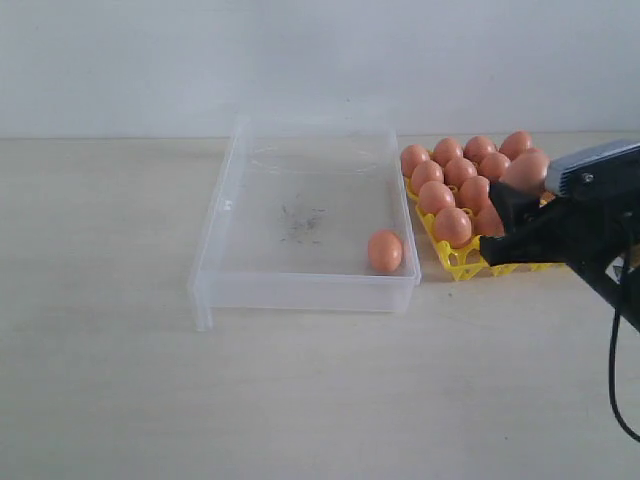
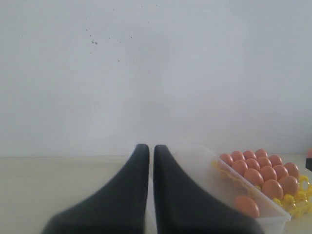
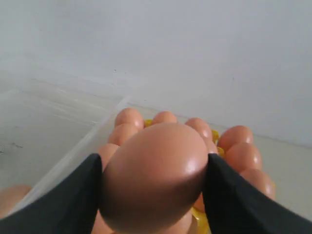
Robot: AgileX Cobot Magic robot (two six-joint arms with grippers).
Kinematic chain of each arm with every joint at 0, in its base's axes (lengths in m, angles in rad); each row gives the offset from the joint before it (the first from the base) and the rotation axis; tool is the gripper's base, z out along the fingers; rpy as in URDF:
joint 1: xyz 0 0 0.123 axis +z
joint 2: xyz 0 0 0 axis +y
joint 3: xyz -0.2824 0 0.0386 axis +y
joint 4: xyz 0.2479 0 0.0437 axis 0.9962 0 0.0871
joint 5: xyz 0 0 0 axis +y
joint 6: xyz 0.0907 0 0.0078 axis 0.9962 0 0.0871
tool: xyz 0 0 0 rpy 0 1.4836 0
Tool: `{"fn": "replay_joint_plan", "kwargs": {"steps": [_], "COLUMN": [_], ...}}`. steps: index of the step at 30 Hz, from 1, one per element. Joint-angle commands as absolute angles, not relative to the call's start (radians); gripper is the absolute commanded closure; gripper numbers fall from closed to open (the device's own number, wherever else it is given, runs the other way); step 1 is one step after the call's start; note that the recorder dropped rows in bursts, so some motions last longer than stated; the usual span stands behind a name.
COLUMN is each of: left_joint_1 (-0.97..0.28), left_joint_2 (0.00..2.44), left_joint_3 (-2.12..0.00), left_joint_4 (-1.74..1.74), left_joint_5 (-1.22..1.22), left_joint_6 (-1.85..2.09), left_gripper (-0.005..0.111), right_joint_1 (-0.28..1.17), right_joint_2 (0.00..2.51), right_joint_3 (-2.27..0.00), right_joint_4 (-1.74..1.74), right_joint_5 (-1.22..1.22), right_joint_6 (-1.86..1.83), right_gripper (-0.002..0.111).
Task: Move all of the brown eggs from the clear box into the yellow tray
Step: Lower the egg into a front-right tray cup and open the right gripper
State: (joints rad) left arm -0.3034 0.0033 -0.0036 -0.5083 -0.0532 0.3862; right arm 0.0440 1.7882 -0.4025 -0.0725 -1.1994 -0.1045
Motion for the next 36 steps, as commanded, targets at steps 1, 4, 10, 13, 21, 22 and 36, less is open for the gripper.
{"fn": "replay_joint_plan", "kwargs": {"steps": [1, 4, 10, 13, 21, 22, 36], "left_joint_1": [-0.300, -0.300, -0.300, -0.300, -0.300, -0.300, -0.300], "left_joint_2": [0.000, 0.000, 0.000, 0.000, 0.000, 0.000, 0.000], "left_joint_3": [0.000, 0.000, 0.000, 0.000, 0.000, 0.000, 0.000], "left_joint_4": [-0.511, -0.511, -0.511, -0.511, -0.511, -0.511, -0.511], "left_joint_5": [-0.044, -0.044, -0.044, -0.044, -0.044, -0.044, -0.044], "left_joint_6": [0.390, 0.390, 0.390, 0.390, 0.390, 0.390, 0.390], "left_gripper": [0.103, 0.103, 0.103, 0.103, 0.103, 0.103, 0.103], "right_joint_1": [-0.100, -0.219, -0.249, -0.249, -0.249, -0.249, -0.249], "right_joint_2": [1.778, 1.804, 1.962, 1.990, 2.037, 2.037, 2.037], "right_joint_3": [-0.393, -0.397, -0.543, -0.575, -0.641, -0.641, -0.692], "right_joint_4": [-0.194, -0.288, -0.493, -0.425, -0.480, -0.467, -0.514], "right_joint_5": [-1.221, -1.221, -1.221, -1.183, -1.073, -1.068, -0.970], "right_joint_6": [0.007, 0.112, 0.246, 0.235, 0.207, 0.207, 0.259], "right_gripper": [0.109, 0.109, 0.109, 0.109, 0.109, 0.109, 0.057]}}
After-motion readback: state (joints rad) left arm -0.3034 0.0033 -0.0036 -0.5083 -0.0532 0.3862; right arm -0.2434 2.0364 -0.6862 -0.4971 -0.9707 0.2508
